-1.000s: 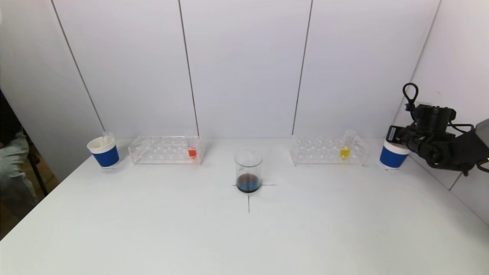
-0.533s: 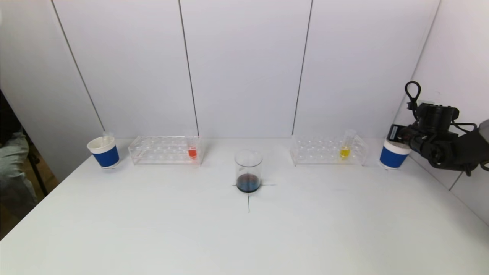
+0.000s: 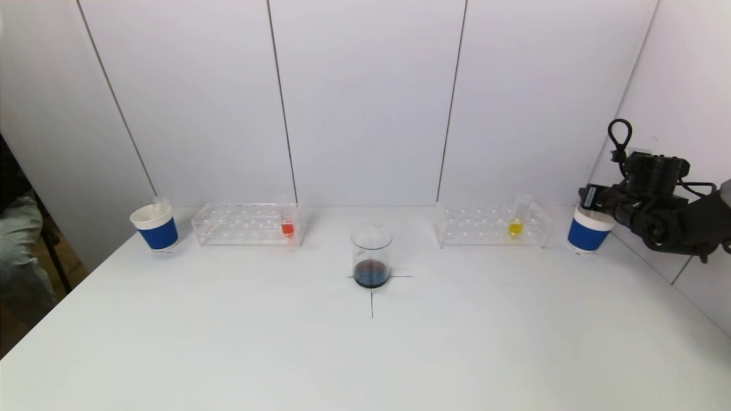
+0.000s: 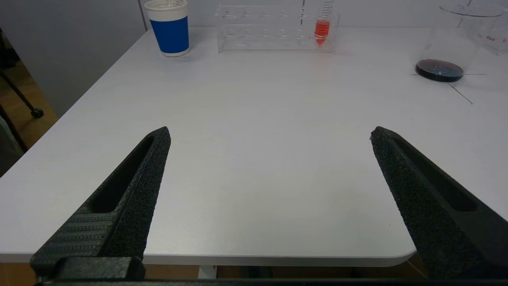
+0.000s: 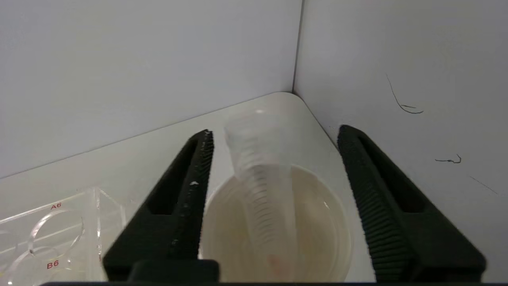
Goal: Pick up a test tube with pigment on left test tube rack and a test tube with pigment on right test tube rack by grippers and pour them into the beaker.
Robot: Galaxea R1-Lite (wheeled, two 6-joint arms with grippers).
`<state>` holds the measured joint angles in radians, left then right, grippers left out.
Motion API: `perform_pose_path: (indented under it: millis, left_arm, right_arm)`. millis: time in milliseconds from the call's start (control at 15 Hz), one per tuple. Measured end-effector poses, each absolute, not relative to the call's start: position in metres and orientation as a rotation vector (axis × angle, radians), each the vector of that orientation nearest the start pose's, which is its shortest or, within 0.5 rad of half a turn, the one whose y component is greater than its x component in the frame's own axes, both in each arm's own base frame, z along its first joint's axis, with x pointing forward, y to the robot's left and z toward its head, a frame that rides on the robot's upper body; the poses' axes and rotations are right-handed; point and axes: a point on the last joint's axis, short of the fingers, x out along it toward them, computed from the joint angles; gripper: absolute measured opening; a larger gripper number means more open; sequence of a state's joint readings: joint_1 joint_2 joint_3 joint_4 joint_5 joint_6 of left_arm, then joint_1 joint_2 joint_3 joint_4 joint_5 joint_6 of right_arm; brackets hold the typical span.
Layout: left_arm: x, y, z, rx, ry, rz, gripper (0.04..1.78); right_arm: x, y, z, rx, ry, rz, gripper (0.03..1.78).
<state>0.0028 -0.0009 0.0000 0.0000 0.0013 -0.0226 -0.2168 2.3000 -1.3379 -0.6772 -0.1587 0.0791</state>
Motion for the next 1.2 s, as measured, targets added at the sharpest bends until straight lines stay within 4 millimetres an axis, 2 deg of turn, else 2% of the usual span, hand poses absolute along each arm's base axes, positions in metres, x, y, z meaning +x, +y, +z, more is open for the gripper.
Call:
perform_pose_path:
  millis: [133,333,533,667,933,1200]
  left_arm:
    - [-0.023,0.0,0.075,-0.023,-0.001,0.004,1.76]
    - [-0.023,0.0,0.075,-0.023,-0.001,0.004,1.76]
    - [-0.023,0.0,0.075,-0.023,-0.001,0.004,1.76]
    - [-0.023,0.0,0.075,-0.023,-0.001,0.004,1.76]
    - [-0.023,0.0,0.075,-0.023,-0.001,0.004,1.76]
    - [-0.023,0.0,0.075,-0.023,-0.001,0.004,1.76]
  right_arm:
    - [0.448,-0.102,0.095,0.086,0.272,-0.384,1.54]
    - [0.445,-0.101,0.101,0.085,0.265,-0.382,1.75]
    - [0.434,-0.098,0.117,0.088,0.246,-0.358,1.78]
    - [0.42,-0.092,0.13,0.085,0.238,-0.343,1.78]
    - [0.374,-0.071,0.159,0.075,0.195,-0.308,1.78]
    - [0.302,-0.038,0.184,0.066,0.153,-0.213,1.78]
